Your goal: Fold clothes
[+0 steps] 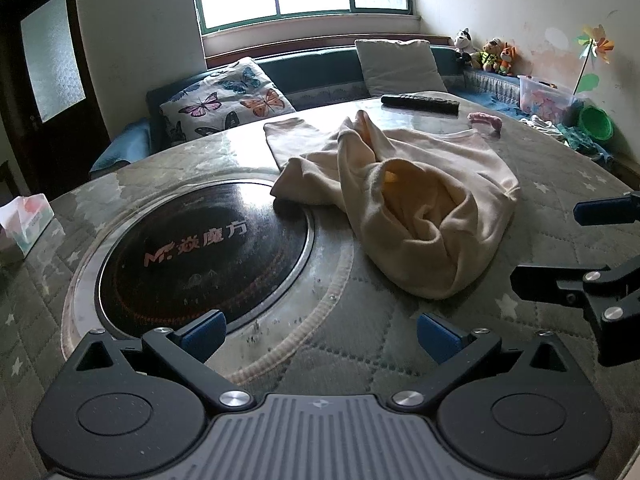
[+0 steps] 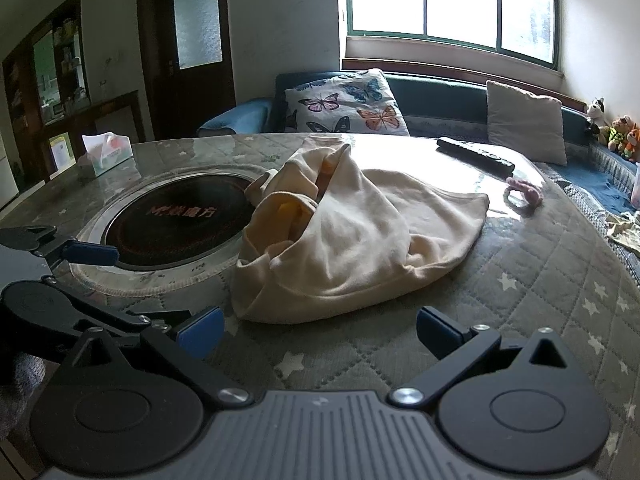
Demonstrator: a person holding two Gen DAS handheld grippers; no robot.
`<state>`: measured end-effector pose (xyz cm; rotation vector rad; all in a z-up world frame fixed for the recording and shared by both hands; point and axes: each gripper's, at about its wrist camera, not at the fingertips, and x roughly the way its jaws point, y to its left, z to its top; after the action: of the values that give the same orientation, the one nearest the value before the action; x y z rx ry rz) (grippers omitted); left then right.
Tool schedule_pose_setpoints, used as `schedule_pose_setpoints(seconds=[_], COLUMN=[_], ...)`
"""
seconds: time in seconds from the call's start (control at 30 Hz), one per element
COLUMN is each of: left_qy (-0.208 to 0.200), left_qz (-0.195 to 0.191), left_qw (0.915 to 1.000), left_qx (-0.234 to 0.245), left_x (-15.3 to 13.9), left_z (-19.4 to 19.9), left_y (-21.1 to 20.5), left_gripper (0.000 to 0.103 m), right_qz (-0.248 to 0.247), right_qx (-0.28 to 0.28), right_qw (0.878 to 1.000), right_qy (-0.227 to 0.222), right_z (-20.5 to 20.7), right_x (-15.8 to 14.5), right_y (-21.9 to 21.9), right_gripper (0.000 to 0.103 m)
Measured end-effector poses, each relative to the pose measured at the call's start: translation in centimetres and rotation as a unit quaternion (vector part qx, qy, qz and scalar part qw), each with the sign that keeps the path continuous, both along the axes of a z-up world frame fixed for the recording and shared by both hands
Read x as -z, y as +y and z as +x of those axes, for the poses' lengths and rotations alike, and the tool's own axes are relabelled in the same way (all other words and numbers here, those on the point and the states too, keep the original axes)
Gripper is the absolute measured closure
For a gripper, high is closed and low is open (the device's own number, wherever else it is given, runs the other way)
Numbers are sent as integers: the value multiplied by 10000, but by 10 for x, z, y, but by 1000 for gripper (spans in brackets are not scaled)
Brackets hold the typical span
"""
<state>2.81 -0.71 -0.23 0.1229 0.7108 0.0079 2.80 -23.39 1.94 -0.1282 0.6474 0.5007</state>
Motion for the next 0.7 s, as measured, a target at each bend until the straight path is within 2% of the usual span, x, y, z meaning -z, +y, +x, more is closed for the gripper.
schedule_pose_setpoints(seconds=[0.47,0.7], left_qy=[-169,-267], left_qz=[-67,-138], left_qw=[9996,9991], left_qx=[-200,-311], left_x=[-19,-32], left_z=[37,67], left_y=[18,30], left_gripper=[0,0], right_qz=[-50,-75], right_qx=[-63,1], right_qw=[9999,9999], right_qy=[-112,-116], right_z=[36,87], right_x=[-12,-19], right_y=[7,14], right_gripper=[0,1])
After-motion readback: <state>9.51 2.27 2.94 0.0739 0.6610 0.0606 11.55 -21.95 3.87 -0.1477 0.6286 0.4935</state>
